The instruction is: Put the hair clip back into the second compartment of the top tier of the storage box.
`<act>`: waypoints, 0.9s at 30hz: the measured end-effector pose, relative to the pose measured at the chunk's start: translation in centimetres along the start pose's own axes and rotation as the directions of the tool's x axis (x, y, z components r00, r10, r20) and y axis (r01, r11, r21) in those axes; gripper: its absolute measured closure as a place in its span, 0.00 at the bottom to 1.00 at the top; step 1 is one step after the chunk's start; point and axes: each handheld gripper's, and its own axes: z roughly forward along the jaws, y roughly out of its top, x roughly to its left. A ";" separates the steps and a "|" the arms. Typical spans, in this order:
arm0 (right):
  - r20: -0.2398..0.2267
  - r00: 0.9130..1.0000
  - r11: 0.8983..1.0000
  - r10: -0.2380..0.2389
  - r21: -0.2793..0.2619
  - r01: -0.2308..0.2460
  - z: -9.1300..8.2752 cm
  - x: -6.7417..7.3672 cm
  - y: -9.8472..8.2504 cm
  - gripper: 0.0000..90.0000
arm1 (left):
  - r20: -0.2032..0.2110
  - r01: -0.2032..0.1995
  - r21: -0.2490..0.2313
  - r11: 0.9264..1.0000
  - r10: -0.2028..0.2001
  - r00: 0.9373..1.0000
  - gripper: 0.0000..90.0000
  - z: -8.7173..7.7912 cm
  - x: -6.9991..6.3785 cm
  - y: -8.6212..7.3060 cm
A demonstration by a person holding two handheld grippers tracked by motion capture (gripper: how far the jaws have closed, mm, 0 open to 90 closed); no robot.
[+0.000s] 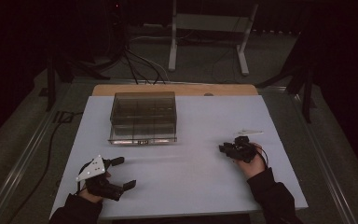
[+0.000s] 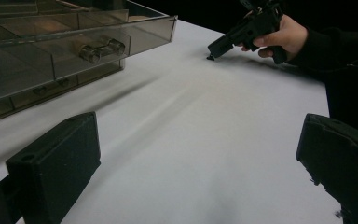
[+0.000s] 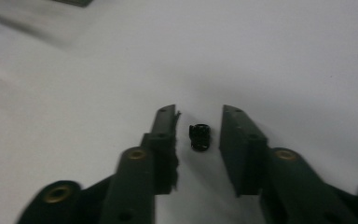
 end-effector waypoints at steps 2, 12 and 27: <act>0.009 1.000 1.000 -0.007 0.008 0.007 0.2 0.0 0.0 0.81 | 0.000 0.001 0.000 1.000 -0.001 1.000 0.01 0.0 0.0 0.0; 0.046 0.999 0.999 -0.023 0.026 0.022 0.4 0.2 0.1 0.89 | 0.003 0.003 0.003 1.000 -0.003 1.000 0.01 0.0 0.0 0.0; 0.032 0.999 1.000 -0.017 0.006 0.017 -0.2 0.2 0.4 0.90 | 0.004 0.001 0.004 1.000 -0.001 1.000 0.01 0.1 0.0 0.0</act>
